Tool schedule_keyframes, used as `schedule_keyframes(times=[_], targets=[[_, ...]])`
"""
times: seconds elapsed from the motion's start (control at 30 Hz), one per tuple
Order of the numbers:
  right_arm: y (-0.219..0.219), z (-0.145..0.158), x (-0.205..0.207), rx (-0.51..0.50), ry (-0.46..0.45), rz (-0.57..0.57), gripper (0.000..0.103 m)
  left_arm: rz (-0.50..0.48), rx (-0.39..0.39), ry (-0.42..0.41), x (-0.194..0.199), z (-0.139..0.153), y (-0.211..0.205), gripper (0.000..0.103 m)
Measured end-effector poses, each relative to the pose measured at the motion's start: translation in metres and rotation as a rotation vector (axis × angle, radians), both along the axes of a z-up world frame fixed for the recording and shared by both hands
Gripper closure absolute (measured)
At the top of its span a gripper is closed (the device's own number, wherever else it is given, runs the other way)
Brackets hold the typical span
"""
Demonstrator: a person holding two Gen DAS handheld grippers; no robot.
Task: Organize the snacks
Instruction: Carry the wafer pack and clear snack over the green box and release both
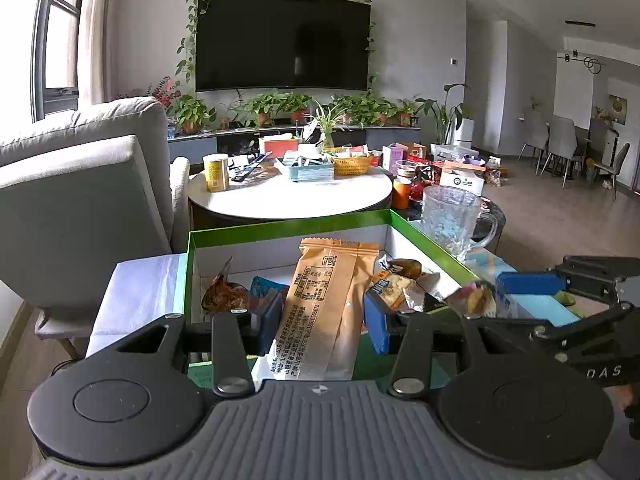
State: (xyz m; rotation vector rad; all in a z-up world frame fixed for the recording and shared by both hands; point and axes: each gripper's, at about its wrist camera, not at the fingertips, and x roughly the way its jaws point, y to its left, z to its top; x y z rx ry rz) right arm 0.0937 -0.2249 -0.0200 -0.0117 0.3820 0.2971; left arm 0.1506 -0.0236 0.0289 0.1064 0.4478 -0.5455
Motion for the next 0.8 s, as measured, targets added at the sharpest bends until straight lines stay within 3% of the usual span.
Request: schedule_keyframes(times=[0.8], targets=[[-0.008, 0.002, 0.065, 0.085, 0.028, -0.125, 0.043, 0.085, 0.002, 0.071, 0.063, -0.014, -0.013, 0.061]])
